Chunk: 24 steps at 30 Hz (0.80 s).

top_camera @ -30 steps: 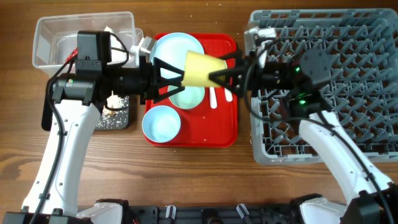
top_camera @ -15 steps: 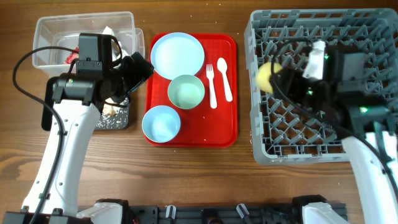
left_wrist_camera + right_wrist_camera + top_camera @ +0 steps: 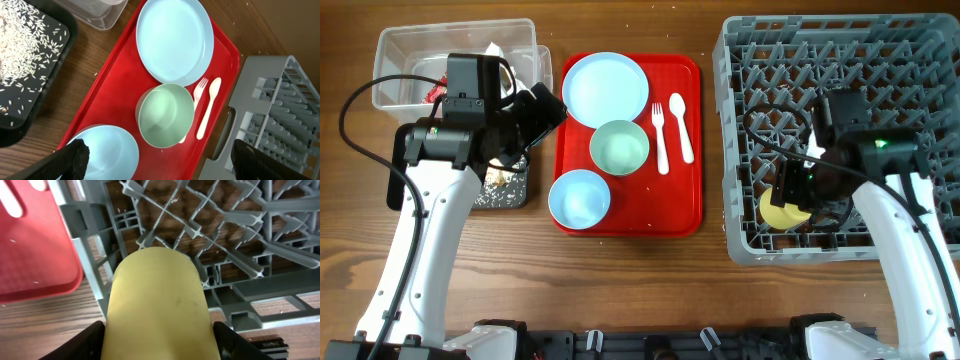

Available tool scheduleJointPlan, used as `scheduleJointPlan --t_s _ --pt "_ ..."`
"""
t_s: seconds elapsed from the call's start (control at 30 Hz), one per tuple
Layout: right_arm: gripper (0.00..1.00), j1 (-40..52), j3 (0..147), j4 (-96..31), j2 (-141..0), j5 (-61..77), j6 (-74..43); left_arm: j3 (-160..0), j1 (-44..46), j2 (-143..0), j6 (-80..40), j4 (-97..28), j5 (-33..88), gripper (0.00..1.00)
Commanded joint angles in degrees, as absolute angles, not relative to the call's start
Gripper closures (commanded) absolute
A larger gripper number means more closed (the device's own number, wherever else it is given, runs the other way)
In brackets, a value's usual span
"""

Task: Sort waste into correct bins and load items into the dishwasher rack
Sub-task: 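Place the yellow cup upside down in the dish rack with the right gripper, then grasp the green bowl on the red tray with the right gripper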

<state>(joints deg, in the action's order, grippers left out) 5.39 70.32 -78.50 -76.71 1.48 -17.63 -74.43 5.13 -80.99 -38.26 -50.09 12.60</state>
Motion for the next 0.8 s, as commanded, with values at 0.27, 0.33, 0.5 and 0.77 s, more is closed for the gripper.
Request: scheduleJointPlan --t_s 0.27,0.33,0.5,0.77 --pt "0.52 5.67 64.10 -74.17 -79.24 3.97 -16.51 -75.00 5.02 -80.71 -37.76 -50.48 11.64 0.07" --pt "0.51 5.67 64.10 -74.17 -80.05 3.99 -16.49 -75.00 5.02 -80.71 -37.76 -50.68 11.64 0.07" --pt "0.96 5.67 64.10 -73.01 -80.64 3.99 -16.53 -75.00 5.02 -80.71 -37.76 -50.68 11.64 0.07" --pt "0.33 5.67 64.75 -69.38 -80.64 4.60 -16.56 -75.00 5.02 -80.71 -37.76 -50.65 11.64 0.02"
